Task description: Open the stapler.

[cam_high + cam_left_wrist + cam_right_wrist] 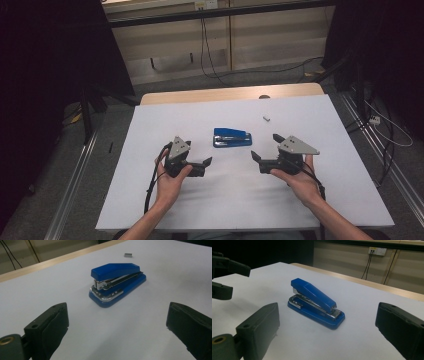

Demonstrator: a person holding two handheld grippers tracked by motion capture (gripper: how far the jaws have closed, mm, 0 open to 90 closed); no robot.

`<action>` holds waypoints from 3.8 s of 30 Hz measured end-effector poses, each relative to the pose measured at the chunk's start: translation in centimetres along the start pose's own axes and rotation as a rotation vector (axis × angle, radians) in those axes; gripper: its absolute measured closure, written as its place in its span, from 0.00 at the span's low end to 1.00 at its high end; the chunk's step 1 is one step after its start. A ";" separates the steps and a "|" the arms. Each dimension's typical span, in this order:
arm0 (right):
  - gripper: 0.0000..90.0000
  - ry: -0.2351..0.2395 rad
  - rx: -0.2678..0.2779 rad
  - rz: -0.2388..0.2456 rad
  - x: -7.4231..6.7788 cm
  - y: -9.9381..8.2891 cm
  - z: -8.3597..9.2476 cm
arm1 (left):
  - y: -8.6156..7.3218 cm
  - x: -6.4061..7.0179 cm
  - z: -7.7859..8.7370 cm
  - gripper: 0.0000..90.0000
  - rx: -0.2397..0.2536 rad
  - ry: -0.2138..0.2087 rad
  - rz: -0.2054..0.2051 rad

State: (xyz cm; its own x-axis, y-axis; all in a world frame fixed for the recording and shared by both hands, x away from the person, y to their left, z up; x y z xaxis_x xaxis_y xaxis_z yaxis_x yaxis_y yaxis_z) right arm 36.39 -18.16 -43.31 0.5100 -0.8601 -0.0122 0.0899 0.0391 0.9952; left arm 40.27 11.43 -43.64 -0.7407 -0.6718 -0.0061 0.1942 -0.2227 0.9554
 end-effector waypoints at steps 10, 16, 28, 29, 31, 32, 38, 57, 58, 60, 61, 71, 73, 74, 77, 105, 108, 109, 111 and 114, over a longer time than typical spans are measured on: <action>0.05 -0.024 -0.045 0.001 0.4 -0.6 -2.1 | 0.2 -0.4 -1.8 0.08 0.015 -0.031 0.019; 0.07 -0.014 -0.049 0.029 0.3 -0.6 -3.2 | 0.4 -1.2 -2.6 0.08 0.018 -0.022 0.017; 0.13 0.004 -0.058 0.053 0.2 -0.5 -6.0 | 0.5 -2.1 -3.8 0.07 0.028 0.026 0.053; 0.15 0.004 -0.050 0.057 0.2 -0.5 -6.2 | 0.5 -2.1 -3.9 0.07 0.022 0.026 0.031; 0.15 0.004 -0.048 0.059 0.2 -0.5 -6.5 | 0.5 -2.1 -4.1 0.07 0.008 0.023 0.010; 0.16 0.011 -0.066 0.061 0.2 -0.6 -6.9 | 0.8 -2.3 -4.4 0.07 0.011 0.024 0.010; 0.16 0.042 -0.073 0.037 0.0 -0.5 -8.1 | 2.0 -2.4 -5.1 0.07 0.052 0.016 0.046; 0.43 0.114 -0.115 -0.050 -0.5 -1.2 -9.1 | 1.5 -4.0 -6.7 0.05 0.002 0.018 0.011; 0.47 0.117 -0.122 -0.041 -0.5 -1.2 -9.1 | 1.5 -4.1 -6.7 0.05 -0.001 0.015 0.004; 0.55 0.140 -0.125 -0.051 -0.6 -1.2 -9.1 | 1.3 -4.1 -6.7 0.05 -0.006 0.009 0.001; 0.58 0.145 -0.125 -0.045 -0.7 -1.2 -9.1 | 1.2 -4.2 -6.8 0.05 -0.008 0.003 -0.001; 0.91 0.184 -0.132 -0.034 -1.4 -1.4 -9.7 | 0.3 -4.4 -7.0 0.05 -0.077 0.017 0.001; 0.97 0.181 -0.130 -0.041 -1.5 -1.5 -9.9 | 0.0 -4.4 -7.1 0.05 -0.097 0.026 0.002; 0.97 0.181 -0.130 -0.041 -1.5 -1.5 -9.9 | 0.0 -4.4 -7.1 0.06 -0.097 0.026 0.002; 1.00 0.197 -0.145 -0.018 -2.2 -1.7 -10.4 | 0.1 -4.5 -7.1 0.07 -0.100 0.030 0.003; 1.00 0.186 -0.252 0.037 -2.5 -2.6 -11.7 | -0.2 -3.9 -7.5 0.97 -0.151 0.017 0.012; 1.00 0.190 -0.259 0.040 -2.5 -2.6 -11.8 | -0.2 -3.9 -7.6 1.00 -0.154 0.012 0.006; 1.00 0.191 -0.281 0.047 -2.6 -2.7 -11.9 | -0.2 -3.9 -7.7 1.00 -0.154 0.007 0.012; 1.00 0.189 -0.300 0.049 -2.6 -2.8 -12.0 | -0.2 -3.7 -7.8 1.00 -0.161 -0.005 0.015; 1.00 0.185 -0.314 0.049 -2.6 -2.9 -12.2 | -0.1 -3.4 -8.1 1.00 -0.160 -0.004 0.002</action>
State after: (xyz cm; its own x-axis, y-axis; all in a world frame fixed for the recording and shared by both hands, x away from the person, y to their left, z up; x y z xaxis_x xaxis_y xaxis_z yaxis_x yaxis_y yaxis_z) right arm 45.22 -9.88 -47.30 0.6636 -0.7480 -0.0111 0.3051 0.2571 0.9170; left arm 47.98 8.06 -46.06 -0.7425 -0.6699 -0.0024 0.2961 -0.3313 0.8959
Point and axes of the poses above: each handheld gripper's, and its own axes: z roughly backward along the jaws, y roughly out of its top, x roughly to its right, the point moved 3 cm from there along -z, roughly forward along the jaws, and after that the axes turned 11 degrees about x, right-handed, at the moved point
